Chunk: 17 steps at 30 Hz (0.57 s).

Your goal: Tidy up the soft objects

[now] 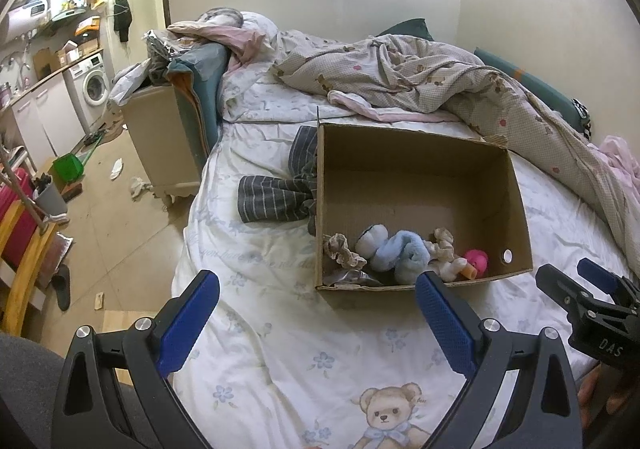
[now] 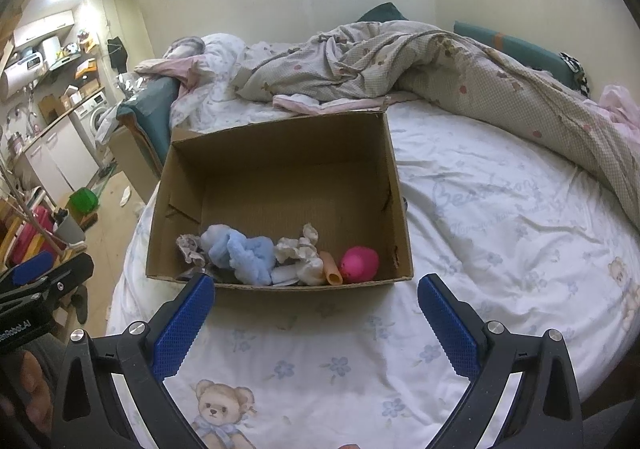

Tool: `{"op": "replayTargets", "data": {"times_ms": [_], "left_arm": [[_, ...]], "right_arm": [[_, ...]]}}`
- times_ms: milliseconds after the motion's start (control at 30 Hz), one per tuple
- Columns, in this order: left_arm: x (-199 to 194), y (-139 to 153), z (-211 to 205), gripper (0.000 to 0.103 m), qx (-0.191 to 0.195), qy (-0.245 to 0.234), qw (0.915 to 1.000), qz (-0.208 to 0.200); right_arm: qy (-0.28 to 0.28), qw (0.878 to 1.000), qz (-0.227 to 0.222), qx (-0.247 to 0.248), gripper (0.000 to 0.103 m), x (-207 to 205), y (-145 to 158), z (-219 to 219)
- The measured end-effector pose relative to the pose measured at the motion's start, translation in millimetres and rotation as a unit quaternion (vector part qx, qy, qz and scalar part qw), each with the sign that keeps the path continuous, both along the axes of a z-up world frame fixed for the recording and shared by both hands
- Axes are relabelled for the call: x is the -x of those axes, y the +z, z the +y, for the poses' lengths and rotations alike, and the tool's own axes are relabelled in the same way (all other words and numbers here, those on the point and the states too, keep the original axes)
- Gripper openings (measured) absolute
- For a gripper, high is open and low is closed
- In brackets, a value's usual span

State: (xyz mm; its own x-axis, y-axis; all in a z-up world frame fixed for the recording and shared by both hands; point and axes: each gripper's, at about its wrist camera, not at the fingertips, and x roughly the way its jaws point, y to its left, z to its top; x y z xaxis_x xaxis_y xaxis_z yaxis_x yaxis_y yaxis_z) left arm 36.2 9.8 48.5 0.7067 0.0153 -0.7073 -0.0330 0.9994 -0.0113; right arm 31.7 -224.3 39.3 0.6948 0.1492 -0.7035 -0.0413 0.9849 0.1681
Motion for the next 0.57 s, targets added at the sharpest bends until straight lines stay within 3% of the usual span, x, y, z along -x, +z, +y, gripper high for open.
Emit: {"op": "replayTargets", "data": {"times_ms": [567], "left_arm": [[0.0,1.2,0.8,0.098,0.007,-0.001,1.0,-0.003]], "right_arm": [[0.005,1.0,-0.001,-0.005,0.103,-1.1,-0.5,0.5]]}}
